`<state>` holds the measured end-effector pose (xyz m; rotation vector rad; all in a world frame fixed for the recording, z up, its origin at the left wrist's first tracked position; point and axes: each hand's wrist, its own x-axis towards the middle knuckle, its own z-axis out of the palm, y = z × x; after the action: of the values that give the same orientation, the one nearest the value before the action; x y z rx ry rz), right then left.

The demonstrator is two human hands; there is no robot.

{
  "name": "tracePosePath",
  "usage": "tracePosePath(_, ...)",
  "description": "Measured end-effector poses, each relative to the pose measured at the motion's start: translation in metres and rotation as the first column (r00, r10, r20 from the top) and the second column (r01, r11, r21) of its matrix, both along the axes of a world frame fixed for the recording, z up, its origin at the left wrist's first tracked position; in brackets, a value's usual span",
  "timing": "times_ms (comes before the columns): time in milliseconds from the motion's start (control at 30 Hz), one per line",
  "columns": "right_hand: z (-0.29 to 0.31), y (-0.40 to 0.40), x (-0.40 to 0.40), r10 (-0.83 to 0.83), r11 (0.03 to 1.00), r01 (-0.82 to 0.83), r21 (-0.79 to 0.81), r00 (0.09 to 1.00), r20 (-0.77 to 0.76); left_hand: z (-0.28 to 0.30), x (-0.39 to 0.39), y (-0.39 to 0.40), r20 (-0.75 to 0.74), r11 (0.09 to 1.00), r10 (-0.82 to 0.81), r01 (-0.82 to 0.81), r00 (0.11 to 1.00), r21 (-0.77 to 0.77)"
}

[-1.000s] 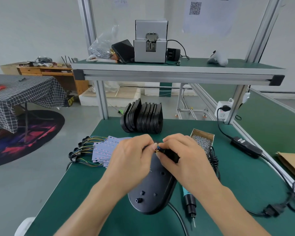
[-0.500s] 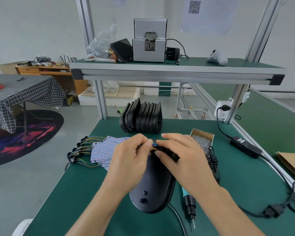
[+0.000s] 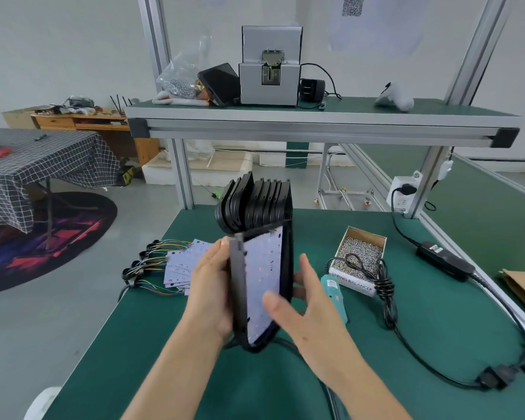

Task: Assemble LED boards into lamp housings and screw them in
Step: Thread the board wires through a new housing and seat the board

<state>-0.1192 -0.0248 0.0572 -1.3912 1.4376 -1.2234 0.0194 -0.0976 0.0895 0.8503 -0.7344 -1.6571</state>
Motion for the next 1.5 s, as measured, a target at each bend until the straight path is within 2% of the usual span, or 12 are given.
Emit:
tracePosePath(133,-0.003,-0.007,-0.015,-0.084,0.995,0.083,-0.056,0.996,-0.023,-0.007,0.01,-0.008,0.017,0.968,-0.059,0.053,0.998,0.244)
tracePosePath(233,-0.001,-0.01,-0.019,-0.088,0.996,0.087,0.015,0.988,0.13,-0.008,0.013,-0.007,0.028,0.955,-0.096,0.084,0.995,0.284)
tracePosePath(367,0.005,-0.024,-0.016,-0.138,0.984,0.103,0.145,0.958,0.253,-0.012,-0.001,-0.007,0.172,0.945,-0.163,0.104,0.972,0.309)
tracePosePath(467,0.005,-0.028,-0.014,-0.18,0.98,0.146,0.133,0.94,0.29,-0.012,-0.003,0.001,0.175,0.954,-0.247,0.207,0.953,0.218)
tracePosePath(533,0.004,-0.029,-0.014,-0.23,0.973,0.211,0.097,0.934,0.273,-0.013,-0.006,-0.001,0.208,0.973,-0.197,0.166,0.958,0.158)
tracePosePath(600,0.004,-0.03,-0.016,-0.264,0.964,0.247,0.097,0.928,0.264,-0.018,-0.012,-0.011,0.354,0.993,0.091,-0.11,0.931,0.033)
tracePosePath(667,0.004,-0.03,-0.019,-0.28,0.96,0.262,0.103,0.92,0.273,-0.028,-0.003,-0.006,0.367,0.943,0.312,-0.239,0.876,-0.231)
tracePosePath(733,0.003,-0.031,-0.022,-0.294,0.956,0.278,0.097,0.918,0.267,-0.032,0.004,0.005,0.443,0.915,0.259,-0.072,0.858,-0.396)
tracePosePath(800,0.004,-0.032,-0.021,-0.308,0.951,0.301,0.069,0.924,0.227,-0.035,0.003,0.012,0.615,0.899,0.161,0.143,0.772,-0.414)
tracePosePath(833,0.005,-0.032,-0.019,-0.312,0.95,0.307,0.058,0.93,0.194,-0.034,0.0,0.013,0.638,0.899,0.164,0.151,0.752,-0.41)
tracePosePath(1067,0.011,-0.025,-0.012,-0.255,0.967,0.247,0.064,0.953,0.163,-0.028,-0.006,0.011,0.587,0.908,0.208,0.068,0.783,-0.413)
tracePosePath(1500,0.017,-0.022,-0.022,-0.209,0.978,0.21,0.007,0.973,0.1,-0.02,-0.011,0.012,0.411,0.947,0.092,0.048,0.907,-0.318)
